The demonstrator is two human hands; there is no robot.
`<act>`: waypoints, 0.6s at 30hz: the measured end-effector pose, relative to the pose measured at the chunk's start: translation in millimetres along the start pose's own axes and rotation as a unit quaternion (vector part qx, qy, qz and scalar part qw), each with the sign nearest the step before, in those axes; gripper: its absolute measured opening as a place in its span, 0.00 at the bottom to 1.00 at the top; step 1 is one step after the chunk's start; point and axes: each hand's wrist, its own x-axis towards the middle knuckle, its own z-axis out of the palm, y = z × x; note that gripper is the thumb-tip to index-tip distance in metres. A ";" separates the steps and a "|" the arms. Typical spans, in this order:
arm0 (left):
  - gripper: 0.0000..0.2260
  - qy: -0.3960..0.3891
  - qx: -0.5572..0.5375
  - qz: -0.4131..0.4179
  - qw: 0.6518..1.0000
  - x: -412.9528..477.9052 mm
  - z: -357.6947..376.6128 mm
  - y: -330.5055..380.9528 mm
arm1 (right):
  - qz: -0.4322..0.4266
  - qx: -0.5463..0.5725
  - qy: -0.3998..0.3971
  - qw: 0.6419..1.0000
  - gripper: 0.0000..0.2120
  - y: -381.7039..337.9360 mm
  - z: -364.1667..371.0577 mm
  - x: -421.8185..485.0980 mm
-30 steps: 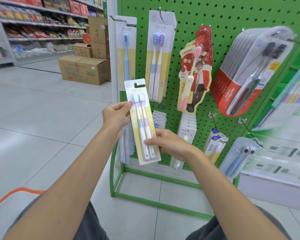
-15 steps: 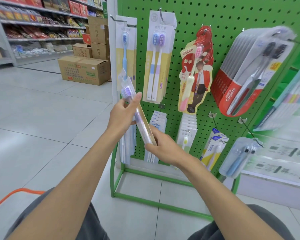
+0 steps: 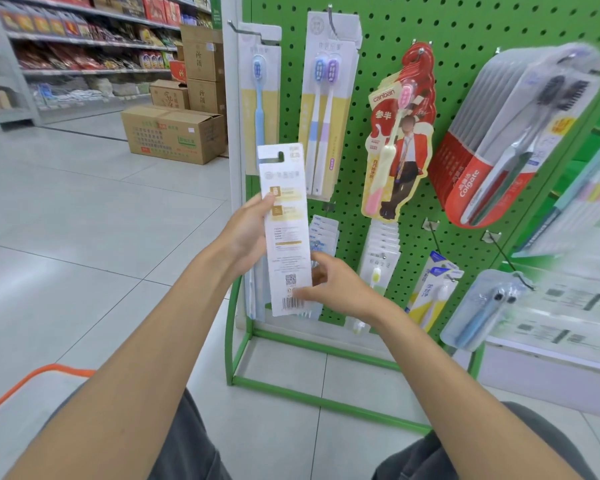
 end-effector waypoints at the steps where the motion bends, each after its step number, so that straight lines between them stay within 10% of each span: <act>1: 0.14 -0.018 0.008 -0.015 1.000 -1.2 0.8 -1.8 | 0.006 0.001 0.015 1.000 0.25 -1.0 -2.2 0.2; 13: 0.15 -0.177 0.077 -0.124 0.973 -13.5 16.9 -5.0 | -0.056 0.164 0.114 0.978 0.28 -12.8 -29.8 -2.8; 18: 0.16 -0.183 0.140 -0.144 0.962 -11.4 9.7 -8.4 | -0.071 0.225 0.178 0.955 0.10 -21.7 -35.2 -5.8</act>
